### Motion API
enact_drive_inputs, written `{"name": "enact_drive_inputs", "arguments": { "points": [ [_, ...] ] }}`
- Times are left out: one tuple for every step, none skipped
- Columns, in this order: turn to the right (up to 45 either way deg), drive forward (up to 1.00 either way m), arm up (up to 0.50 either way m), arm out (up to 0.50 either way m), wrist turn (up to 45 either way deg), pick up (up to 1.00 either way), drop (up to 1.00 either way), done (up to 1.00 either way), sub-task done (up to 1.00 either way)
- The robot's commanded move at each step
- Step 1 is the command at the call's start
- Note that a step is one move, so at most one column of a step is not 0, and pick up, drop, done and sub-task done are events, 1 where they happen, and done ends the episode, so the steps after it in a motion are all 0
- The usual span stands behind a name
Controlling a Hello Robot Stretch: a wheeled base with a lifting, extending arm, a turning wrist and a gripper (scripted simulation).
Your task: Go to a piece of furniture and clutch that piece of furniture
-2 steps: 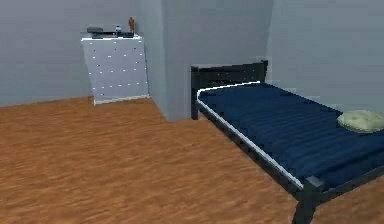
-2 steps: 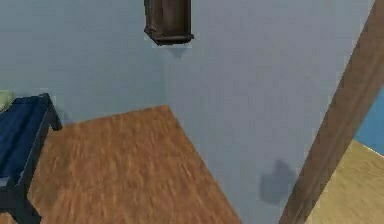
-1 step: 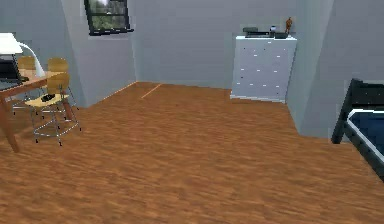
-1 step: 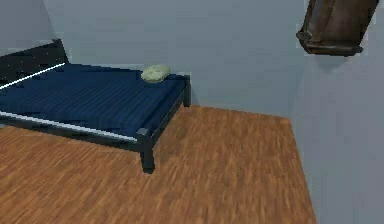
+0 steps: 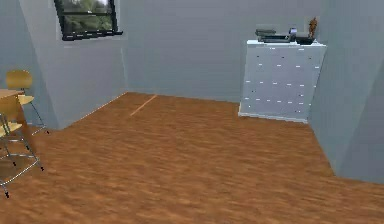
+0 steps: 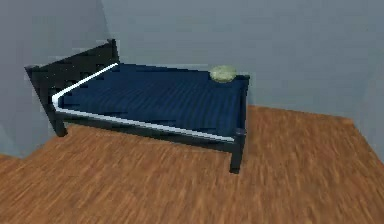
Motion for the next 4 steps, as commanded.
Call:
{"name": "enact_drive_inputs", "arguments": {
  "points": [
    [-45.0, 0.0, 0.0, 0.0, 0.0, 0.0, 0.0, 0.0, 0.0],
    [-9.0, 0.0, 0.0, 0.0, 0.0, 0.0, 0.0, 0.0, 0.0],
    [0.0, 1.0, 0.0, 0.0, 0.0, 0.0, 0.0, 0.0, 0.0],
    [-3.0, 0.0, 0.0, 0.0, 0.0, 0.0, 0.0, 0.0, 0.0]
  ]
}}
